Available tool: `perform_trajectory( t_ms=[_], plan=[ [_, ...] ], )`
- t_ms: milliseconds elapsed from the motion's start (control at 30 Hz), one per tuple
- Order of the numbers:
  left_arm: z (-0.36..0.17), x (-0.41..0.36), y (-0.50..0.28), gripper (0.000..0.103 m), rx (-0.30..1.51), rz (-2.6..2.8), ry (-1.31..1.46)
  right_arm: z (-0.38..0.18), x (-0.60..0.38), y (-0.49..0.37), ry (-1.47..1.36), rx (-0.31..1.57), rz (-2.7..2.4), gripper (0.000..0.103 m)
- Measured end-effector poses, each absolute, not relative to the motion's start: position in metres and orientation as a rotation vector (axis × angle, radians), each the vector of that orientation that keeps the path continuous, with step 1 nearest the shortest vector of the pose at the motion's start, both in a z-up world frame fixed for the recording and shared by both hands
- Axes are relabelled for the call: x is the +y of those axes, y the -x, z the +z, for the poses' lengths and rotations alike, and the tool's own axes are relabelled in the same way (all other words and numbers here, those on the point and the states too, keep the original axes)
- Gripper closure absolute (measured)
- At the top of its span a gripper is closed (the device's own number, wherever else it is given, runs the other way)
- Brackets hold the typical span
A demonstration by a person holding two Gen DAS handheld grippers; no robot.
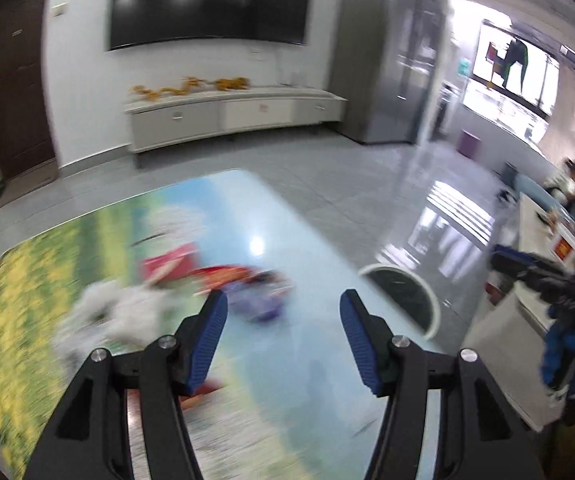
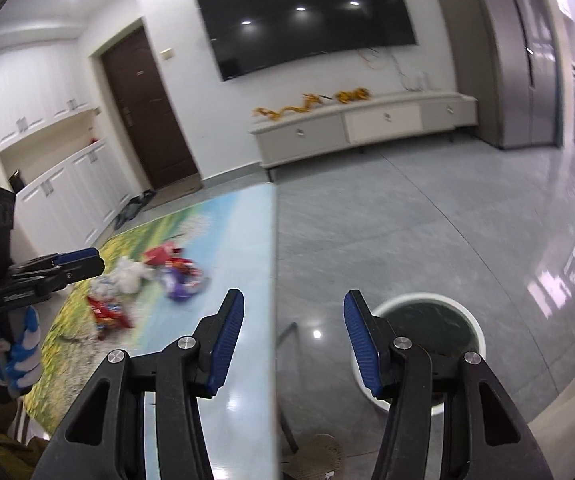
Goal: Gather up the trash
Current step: 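Return to the table and grasp bubble wrap with the left tool while the right grasps a purple bag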
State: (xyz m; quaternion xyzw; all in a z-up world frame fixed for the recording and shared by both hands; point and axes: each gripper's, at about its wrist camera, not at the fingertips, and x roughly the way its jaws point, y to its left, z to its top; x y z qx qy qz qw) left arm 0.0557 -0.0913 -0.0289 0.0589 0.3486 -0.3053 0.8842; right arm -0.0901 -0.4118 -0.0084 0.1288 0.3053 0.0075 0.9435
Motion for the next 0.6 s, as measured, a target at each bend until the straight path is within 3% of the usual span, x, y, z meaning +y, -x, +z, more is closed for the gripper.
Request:
perform_trajectory(
  t_ms=[100, 367, 533, 600],
  plan=[
    [-0.035, -0.037, -0.061, 0.031, 0.720, -0.534, -0.088, 0.002, -0.389, 0.084, -0.224, 0.621, 0.061, 0.051],
    [-0.054, 0.052, -0.101, 0.031, 0.781, -0.420, -0.047, -0.002, -0.346, 0.054, -0.179, 0.673, 0.167, 0.051],
    [-0.055, 0.051, -0.142, 0.033, 0.830, -0.509, -0.102, -0.015, -0.321, 0.022, -0.164, 0.723, 0.245, 0.051],
    [-0.057, 0.043, -0.159, 0.038, 0.862, -0.537, -0.126, -0.022, -0.311, 0.008, -0.150, 0.745, 0.276, 0.051]
  ],
)
